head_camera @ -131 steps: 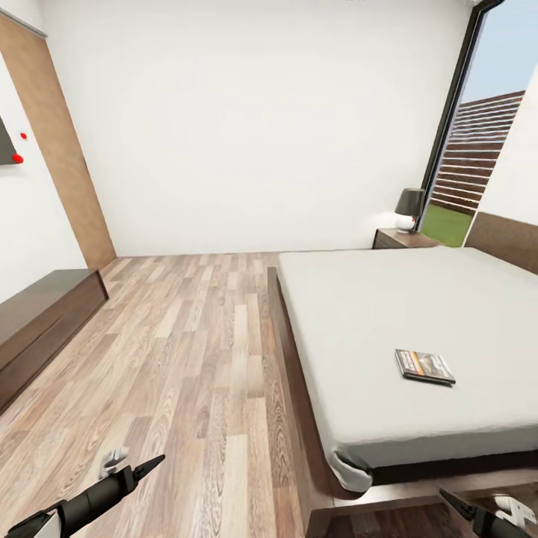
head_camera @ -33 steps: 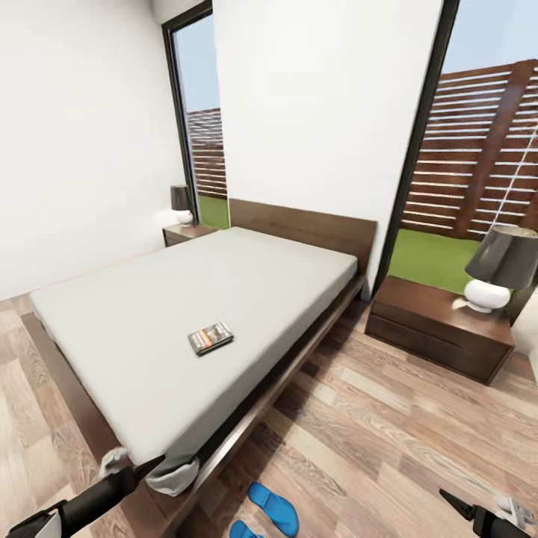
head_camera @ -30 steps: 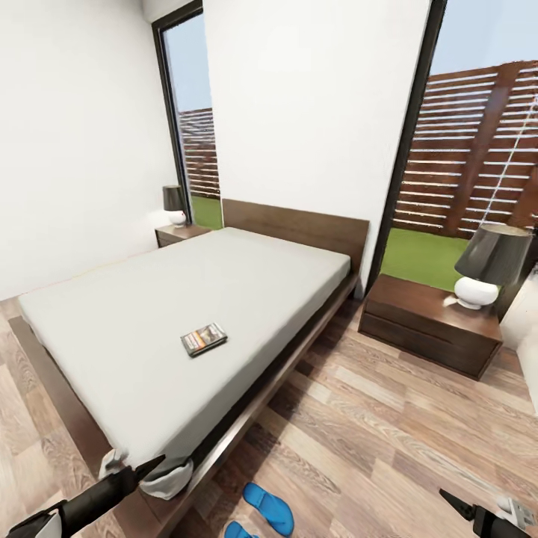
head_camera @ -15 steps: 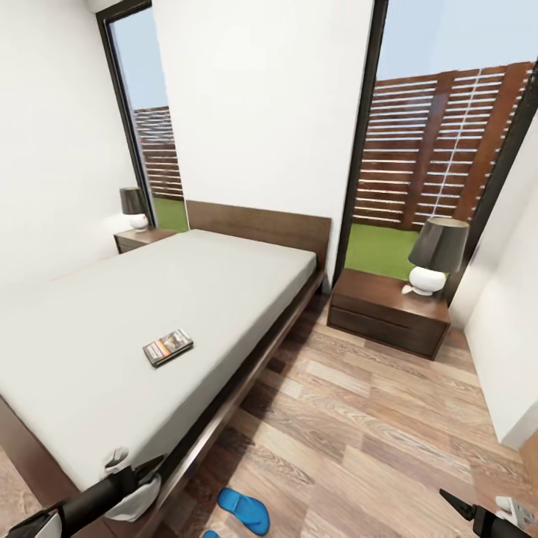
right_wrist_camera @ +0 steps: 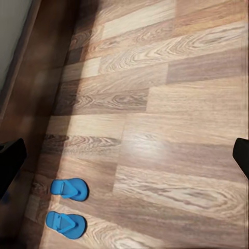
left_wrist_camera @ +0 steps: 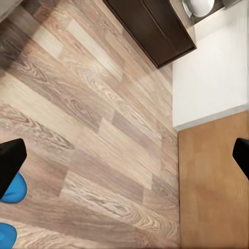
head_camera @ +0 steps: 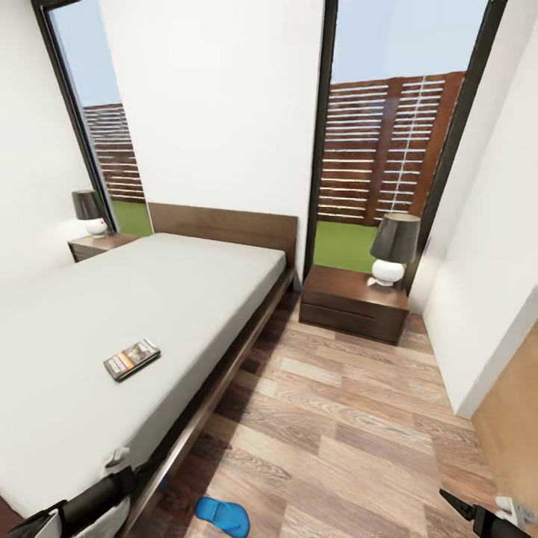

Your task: In the bedroom, move the book from the bed onto either nightstand, and place the two sandals side by side next to the bed.

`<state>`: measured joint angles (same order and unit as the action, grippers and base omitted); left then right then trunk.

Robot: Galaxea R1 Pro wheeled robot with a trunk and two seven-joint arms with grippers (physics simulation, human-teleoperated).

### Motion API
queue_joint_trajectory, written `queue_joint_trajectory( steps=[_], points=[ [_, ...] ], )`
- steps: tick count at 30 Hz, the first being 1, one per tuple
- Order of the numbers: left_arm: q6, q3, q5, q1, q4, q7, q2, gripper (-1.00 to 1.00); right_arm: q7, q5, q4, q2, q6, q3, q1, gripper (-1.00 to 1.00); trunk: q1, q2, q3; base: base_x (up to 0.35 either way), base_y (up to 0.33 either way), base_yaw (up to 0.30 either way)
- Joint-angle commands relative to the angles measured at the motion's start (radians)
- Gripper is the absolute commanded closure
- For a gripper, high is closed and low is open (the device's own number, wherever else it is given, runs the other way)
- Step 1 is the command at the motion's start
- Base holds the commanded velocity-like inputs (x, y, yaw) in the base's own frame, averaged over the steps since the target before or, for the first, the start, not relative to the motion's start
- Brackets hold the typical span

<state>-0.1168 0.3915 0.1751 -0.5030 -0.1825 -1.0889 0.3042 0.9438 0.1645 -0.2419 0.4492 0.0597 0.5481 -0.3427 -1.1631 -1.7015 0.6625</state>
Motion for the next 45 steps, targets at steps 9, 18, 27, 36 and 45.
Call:
queue_joint_trajectory(
  steps=[9,18,27,36,45],
  points=[
    [-0.011,-0.003,0.009,0.000,0.000,-0.003,0.000,-1.00,0.003,0.007,0.001,0.000,0.006,0.000,-0.001,-1.00,0.000,0.000,0.001,0.000,0.000,-0.281],
    [-0.011,-0.003,0.009,0.000,0.000,-0.003,0.000,-1.00,0.004,0.007,0.001,0.000,0.006,0.000,-0.001,-1.00,0.000,0.000,0.001,0.000,0.000,-0.281],
    [-0.010,-0.003,0.009,0.000,0.000,-0.003,-0.004,-1.00,0.003,0.008,0.001,0.000,0.006,0.000,-0.001,-1.00,0.000,0.000,0.001,0.000,0.000,-0.281],
    [-0.011,-0.003,0.009,0.000,0.000,-0.003,-0.006,-1.00,0.003,0.007,0.001,0.000,0.006,0.000,-0.001,-1.00,0.000,0.000,0.001,0.000,0.000,-0.281],
    [-0.010,-0.003,0.008,0.000,0.000,0.020,-0.016,-1.00,-0.060,-0.037,0.050,-0.110,-0.027,-0.009,-0.001,-1.00,0.000,0.000,0.001,0.000,0.000,-0.194]
  ],
)
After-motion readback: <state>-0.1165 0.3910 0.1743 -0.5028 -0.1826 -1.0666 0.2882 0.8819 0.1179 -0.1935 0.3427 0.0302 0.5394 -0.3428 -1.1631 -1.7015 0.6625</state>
